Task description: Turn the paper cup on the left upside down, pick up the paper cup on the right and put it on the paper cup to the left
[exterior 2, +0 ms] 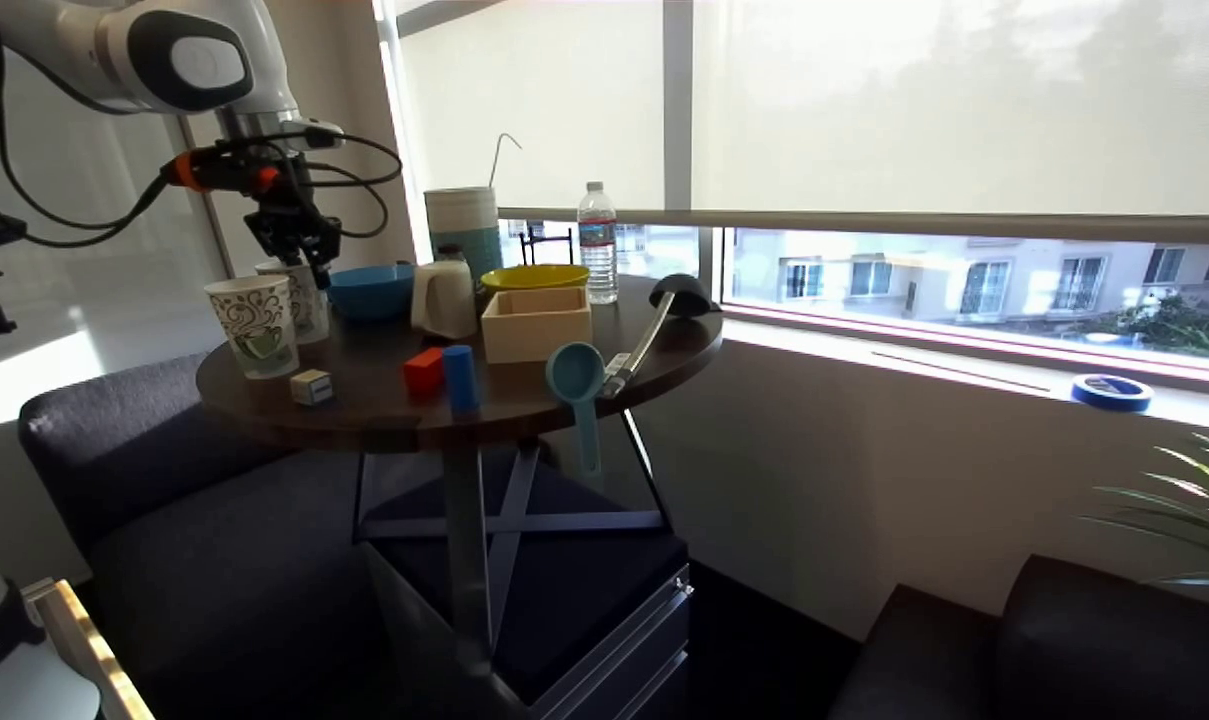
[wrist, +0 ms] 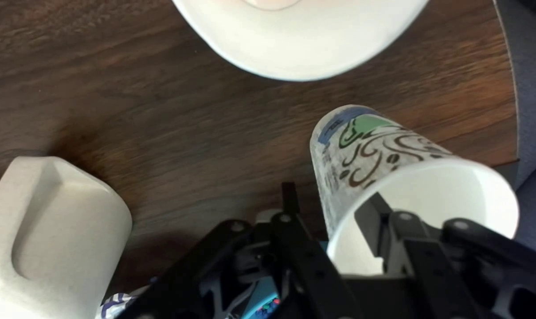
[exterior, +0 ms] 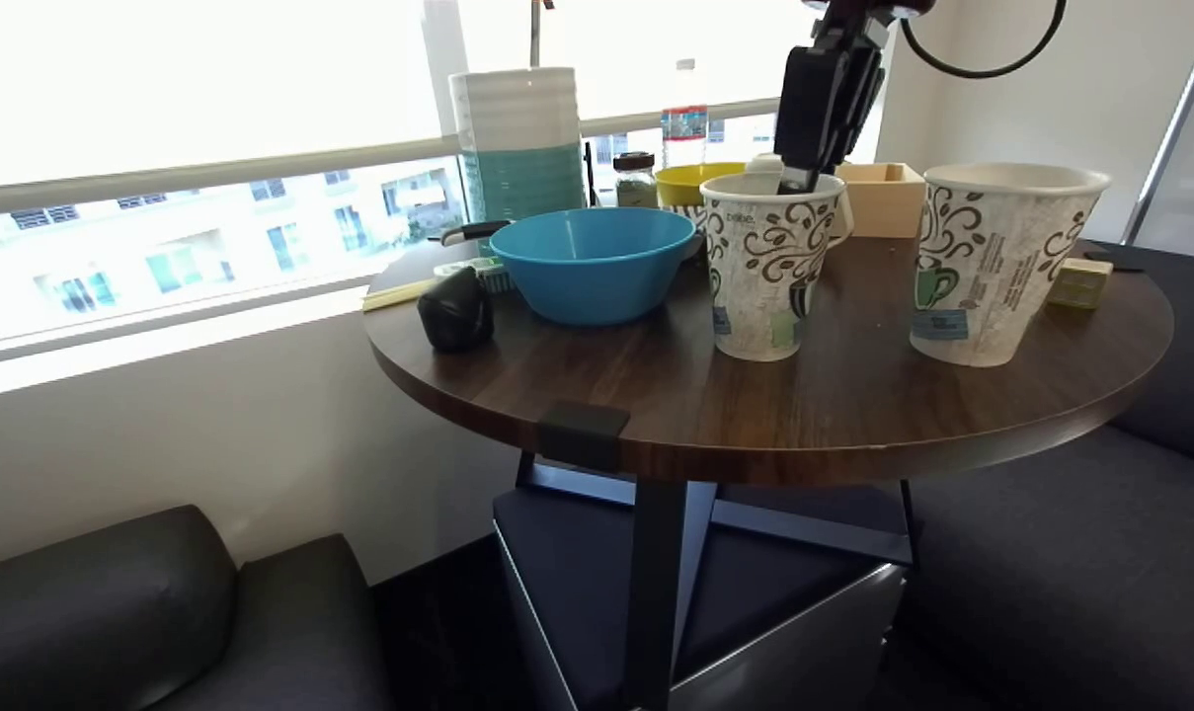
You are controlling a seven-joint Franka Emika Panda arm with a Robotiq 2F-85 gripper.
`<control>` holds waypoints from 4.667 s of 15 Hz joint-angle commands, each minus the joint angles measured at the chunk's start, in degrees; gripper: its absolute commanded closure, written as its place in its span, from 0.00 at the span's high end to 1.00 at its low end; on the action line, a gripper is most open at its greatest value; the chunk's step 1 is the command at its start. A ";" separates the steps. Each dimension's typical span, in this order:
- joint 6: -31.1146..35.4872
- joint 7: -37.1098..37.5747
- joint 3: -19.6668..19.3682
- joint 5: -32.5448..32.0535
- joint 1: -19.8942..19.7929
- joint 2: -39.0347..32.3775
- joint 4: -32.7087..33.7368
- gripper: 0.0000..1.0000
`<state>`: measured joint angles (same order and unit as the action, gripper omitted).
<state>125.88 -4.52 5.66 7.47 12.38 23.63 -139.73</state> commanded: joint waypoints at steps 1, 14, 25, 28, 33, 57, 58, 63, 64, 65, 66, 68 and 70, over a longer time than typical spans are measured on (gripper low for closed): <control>-0.90 0.42 1.57 -2.35 -0.95 -0.37 0.63 0.09; -8.43 4.75 9.63 -21.97 -1.24 -0.07 6.39 0.01; -6.99 12.45 12.78 -31.81 -1.10 -5.76 7.20 0.01; -7.23 11.98 12.59 -31.43 -0.86 -6.08 7.54 0.34; -7.86 11.35 11.93 -30.50 -0.80 -6.10 8.11 0.69; -14.18 -0.51 2.45 -0.24 -0.33 -2.95 11.01 1.00; -14.91 -0.07 2.66 -0.64 -0.43 -3.03 11.12 1.00; -12.98 -1.16 2.64 -1.82 -0.58 -3.07 10.20 1.00; -12.98 -1.16 2.64 -1.82 -0.58 -3.07 10.20 1.00; -13.42 0.16 3.16 -2.12 -0.62 -3.44 10.58 1.00; -14.13 2.95 4.04 -3.00 -0.96 -3.87 10.83 1.00; -15.18 8.03 5.38 -3.15 -1.09 -4.33 11.04 1.00; -15.65 14.90 7.14 -3.02 -1.21 -4.69 11.37 1.00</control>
<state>111.95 2.06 10.04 5.24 11.95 19.88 -129.69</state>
